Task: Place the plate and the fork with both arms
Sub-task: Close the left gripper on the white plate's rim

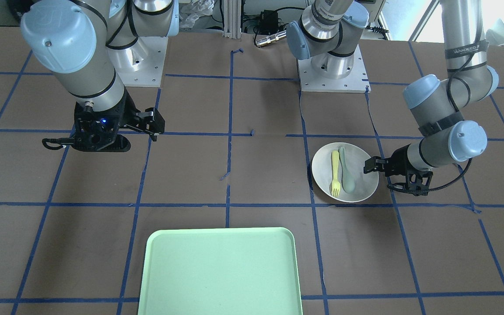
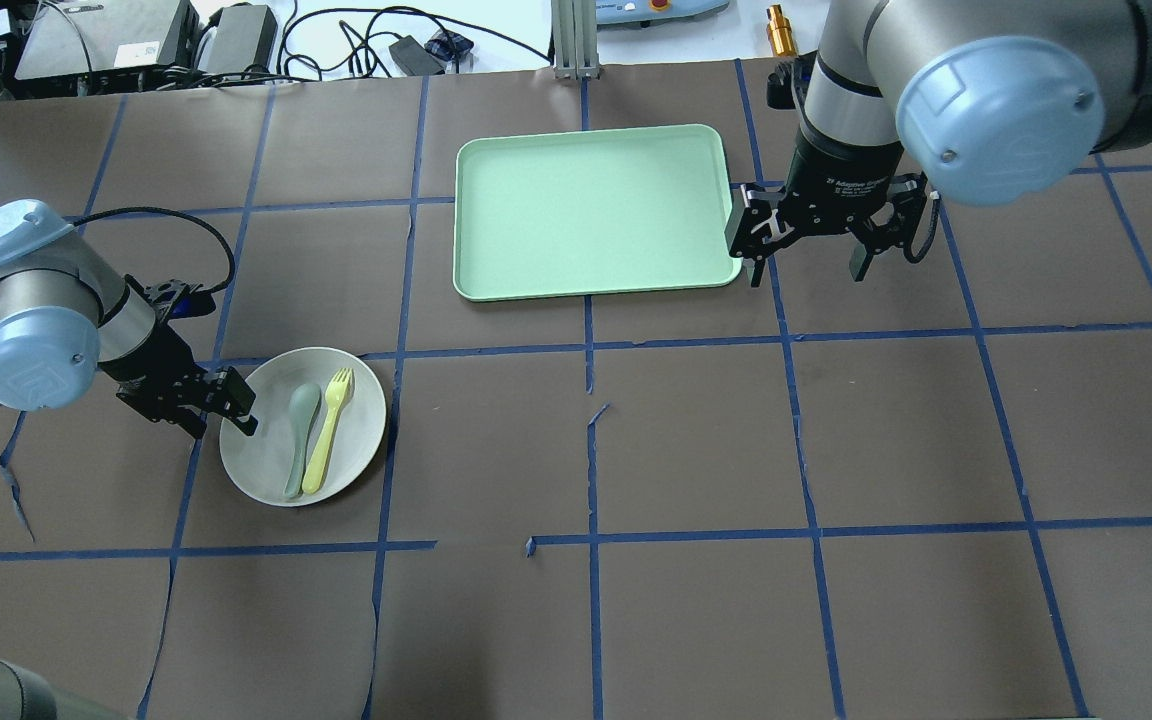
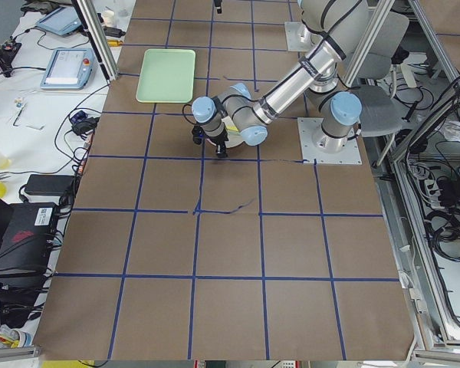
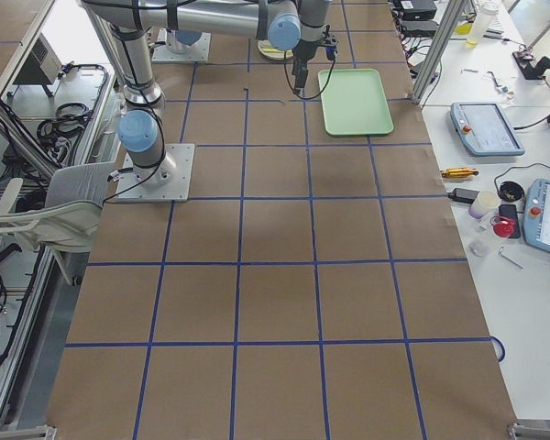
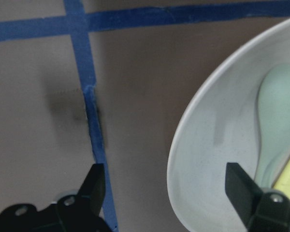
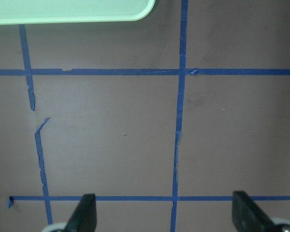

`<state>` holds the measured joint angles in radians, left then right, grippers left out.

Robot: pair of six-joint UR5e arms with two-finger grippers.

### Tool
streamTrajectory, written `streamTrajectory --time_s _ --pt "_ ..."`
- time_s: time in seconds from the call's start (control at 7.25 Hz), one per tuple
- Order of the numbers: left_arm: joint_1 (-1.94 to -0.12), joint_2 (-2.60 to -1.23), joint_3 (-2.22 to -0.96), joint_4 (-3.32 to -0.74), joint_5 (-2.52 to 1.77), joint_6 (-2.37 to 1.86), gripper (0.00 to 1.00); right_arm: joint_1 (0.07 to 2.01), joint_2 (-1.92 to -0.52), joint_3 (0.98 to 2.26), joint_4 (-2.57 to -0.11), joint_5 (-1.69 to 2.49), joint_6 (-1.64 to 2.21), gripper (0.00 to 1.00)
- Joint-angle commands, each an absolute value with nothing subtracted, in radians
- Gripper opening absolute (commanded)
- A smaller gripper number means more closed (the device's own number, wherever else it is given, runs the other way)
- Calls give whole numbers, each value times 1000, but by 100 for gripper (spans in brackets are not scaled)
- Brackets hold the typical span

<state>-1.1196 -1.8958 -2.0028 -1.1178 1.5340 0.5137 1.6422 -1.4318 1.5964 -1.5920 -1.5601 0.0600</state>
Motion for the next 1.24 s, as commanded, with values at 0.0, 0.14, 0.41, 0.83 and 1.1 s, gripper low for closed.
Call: streamTrajectory --time_s 0.0,0.14,0.41,0.83,1.1 --pt "-1129 -1899 -1997 -1115 1532 511 0 1643 -1431 1597 -1594 -1559 61 100" --pt "-1132 -1901 -1993 -1112 1531 521 0 1641 -1430 1597 -1598 -1562 61 100" --pt "-1135 -1887 -1924 -1132 1493 520 0 1641 -1430 1597 -1598 -1563 58 100" --pt "-1134 -1899 -1656 -1461 1335 444 0 1641 -1430 1595 -1618 -1565 57 100" --pt "-1175 -1916 -1600 -1480 1192 327 0 1641 -1430 1595 -1620 -1566 60 100"
